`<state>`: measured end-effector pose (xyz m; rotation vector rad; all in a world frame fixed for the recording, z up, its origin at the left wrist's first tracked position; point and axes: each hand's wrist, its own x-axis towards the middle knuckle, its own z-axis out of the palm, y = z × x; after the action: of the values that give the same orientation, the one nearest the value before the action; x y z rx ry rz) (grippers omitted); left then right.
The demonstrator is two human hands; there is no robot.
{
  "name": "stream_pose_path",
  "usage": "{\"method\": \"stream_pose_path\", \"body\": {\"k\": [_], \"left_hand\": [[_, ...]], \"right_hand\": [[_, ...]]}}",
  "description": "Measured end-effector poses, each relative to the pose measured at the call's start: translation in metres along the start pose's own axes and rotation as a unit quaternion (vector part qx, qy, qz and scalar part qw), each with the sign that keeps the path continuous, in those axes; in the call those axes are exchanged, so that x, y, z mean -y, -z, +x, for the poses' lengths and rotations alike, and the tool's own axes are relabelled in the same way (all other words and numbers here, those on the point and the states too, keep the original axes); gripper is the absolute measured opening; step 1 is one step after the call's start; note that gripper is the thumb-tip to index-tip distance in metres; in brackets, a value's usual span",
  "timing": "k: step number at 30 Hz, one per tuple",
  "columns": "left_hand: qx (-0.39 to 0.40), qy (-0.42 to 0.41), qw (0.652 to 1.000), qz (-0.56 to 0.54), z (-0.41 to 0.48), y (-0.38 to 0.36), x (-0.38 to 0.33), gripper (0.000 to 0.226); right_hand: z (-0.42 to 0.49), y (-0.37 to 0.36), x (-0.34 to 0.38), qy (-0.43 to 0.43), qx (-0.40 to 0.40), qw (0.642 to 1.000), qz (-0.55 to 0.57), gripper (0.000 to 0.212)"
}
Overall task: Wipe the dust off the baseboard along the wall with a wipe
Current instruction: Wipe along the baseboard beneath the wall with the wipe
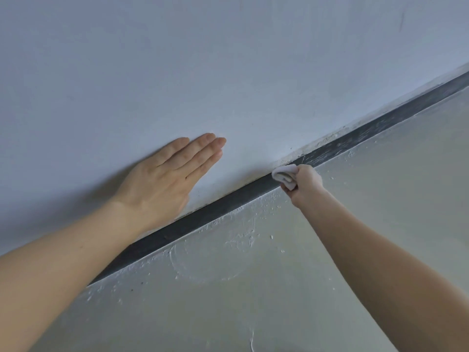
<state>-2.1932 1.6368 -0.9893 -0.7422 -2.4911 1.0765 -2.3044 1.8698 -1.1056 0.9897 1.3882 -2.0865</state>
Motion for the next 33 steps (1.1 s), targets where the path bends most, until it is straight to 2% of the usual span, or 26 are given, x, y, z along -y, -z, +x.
{"method": "stream_pose_path", "body": {"k": [3, 5, 8, 11, 14, 16, 19, 24, 28, 30, 33], "left_hand": [[-0.007, -0.008, 1.0, 0.021, 0.0, -0.005, 0.001, 0.067], [-0.016, -0.007, 1.0, 0.022, 0.0, -0.008, -0.001, 0.066], [-0.023, 0.002, 1.0, 0.006, 0.0, -0.01, -0.005, 0.065], [-0.023, 0.008, 1.0, -0.015, -0.001, -0.013, -0.007, 0.067], [-0.022, -0.011, 1.0, -0.003, -0.005, -0.018, -0.004, 0.07], [-0.03, -0.021, 0.999, -0.003, -0.008, -0.021, -0.002, 0.069], [-0.03, -0.048, 0.998, -0.009, -0.011, -0.021, 0.001, 0.064], [-0.055, -0.04, 0.997, -0.022, -0.008, -0.024, 0.002, 0.065], [-0.078, -0.012, 0.995, -0.066, -0.007, -0.023, -0.003, 0.062], [-0.076, -0.007, 0.993, -0.086, -0.005, -0.02, -0.005, 0.062], [-0.072, -0.002, 0.993, -0.091, 0.003, -0.017, -0.009, 0.064]], "right_hand": [[-0.002, 0.024, 0.011, 0.064, -0.043, 0.997, 0.01, 0.025], [-0.006, 0.029, -0.007, 0.037, -0.058, 0.998, -0.012, 0.025], [-0.029, 0.008, -0.066, -0.049, -0.005, 0.997, -0.056, 0.015], [-0.05, -0.027, -0.138, -0.123, 0.08, 0.981, -0.126, 0.025], [-0.047, -0.065, -0.191, -0.179, 0.121, 0.971, -0.104, 0.039], [-0.045, -0.086, -0.198, -0.183, 0.123, 0.972, -0.078, 0.033], [-0.039, -0.093, -0.175, -0.154, 0.074, 0.984, -0.055, 0.032], [-0.014, -0.053, -0.082, -0.039, -0.076, 0.995, -0.054, 0.027], [0.01, -0.011, -0.023, 0.042, -0.142, 0.979, -0.14, 0.028], [0.005, 0.004, -0.01, 0.06, -0.126, 0.98, -0.142, 0.02], [-0.018, 0.004, -0.013, 0.042, -0.069, 0.974, -0.211, 0.016]]}}
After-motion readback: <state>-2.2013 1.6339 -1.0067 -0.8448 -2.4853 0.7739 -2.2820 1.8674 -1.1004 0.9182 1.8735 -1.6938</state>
